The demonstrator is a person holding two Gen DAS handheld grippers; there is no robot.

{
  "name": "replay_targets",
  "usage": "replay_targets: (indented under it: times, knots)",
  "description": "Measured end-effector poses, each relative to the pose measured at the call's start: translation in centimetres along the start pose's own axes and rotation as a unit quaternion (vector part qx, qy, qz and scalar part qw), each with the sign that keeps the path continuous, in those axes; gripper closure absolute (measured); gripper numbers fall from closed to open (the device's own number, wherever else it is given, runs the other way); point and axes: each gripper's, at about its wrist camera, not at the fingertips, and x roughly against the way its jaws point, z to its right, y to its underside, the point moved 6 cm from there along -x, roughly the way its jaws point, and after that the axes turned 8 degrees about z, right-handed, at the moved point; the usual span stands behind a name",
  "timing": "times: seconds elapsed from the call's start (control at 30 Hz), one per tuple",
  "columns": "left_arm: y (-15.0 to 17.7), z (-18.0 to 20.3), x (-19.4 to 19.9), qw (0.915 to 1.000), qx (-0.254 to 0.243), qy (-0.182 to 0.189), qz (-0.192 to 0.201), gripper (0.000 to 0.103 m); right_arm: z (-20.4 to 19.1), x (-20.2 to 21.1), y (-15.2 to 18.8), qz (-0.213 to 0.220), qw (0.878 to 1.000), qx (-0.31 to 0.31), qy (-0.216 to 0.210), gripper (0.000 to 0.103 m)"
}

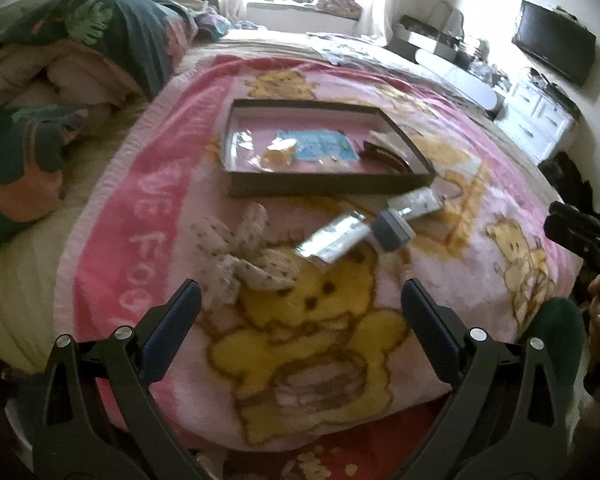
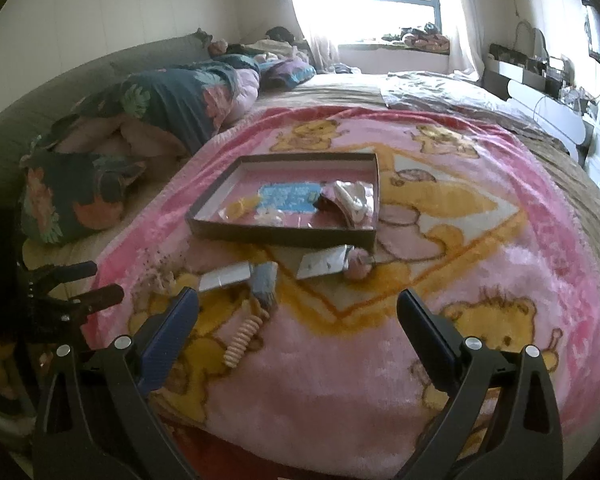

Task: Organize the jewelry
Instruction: 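Move left tool to the beige coiled hair tie while right tool reaches a clear bag, then grasp the beige coiled hair tie with left tool while right tool grasps the clear bag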

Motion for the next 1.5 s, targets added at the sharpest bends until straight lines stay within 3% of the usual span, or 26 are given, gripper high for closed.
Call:
replay_targets:
  times: [0.63, 0.93, 1.03, 1.23, 1.4, 1.5]
  knots:
    - [3.4, 5.9, -4.4, 0.9960, -0.057, 0.050, -0.048, 0.010, 2.5, -3.9, 2.4, -0.043, 0.997, -0.057, -0.012, 0.004]
    - [3.9, 7.9, -6.6, 0.9926, -0.060, 0.081, -0.068, 0.022, 2.9, -7.1, 2.2, -0.060, 0.994, -0.085, -0.021, 0.006]
    - [4.2, 8.4, -7.6, 0.9903, -0.046, 0.099, -0.087, 0.027, 3.2, -8.7, 2.5, -0.078, 0.990, -0.109, -0.032, 0.016]
    - [4.3, 9.3, -9.3, 0.9892, -0.049, 0.100, -0.096, 0.042, 3.5, -11.6, 2.9, -0.099, 0.984, -0.143, -0.035, 0.033]
    - [4.7, 10.0, -10.4, 0.9882, -0.068, 0.095, -0.099, 0.049, 3.8, -13.7, 3.1, -0.110, 0.978, -0.172, -0.034, 0.057]
    - [4.7, 9.7, -10.6, 0.9886, -0.081, 0.084, -0.095, 0.064, 4.1, -15.0, 3.3, -0.115, 0.974, -0.195, -0.030, 0.066]
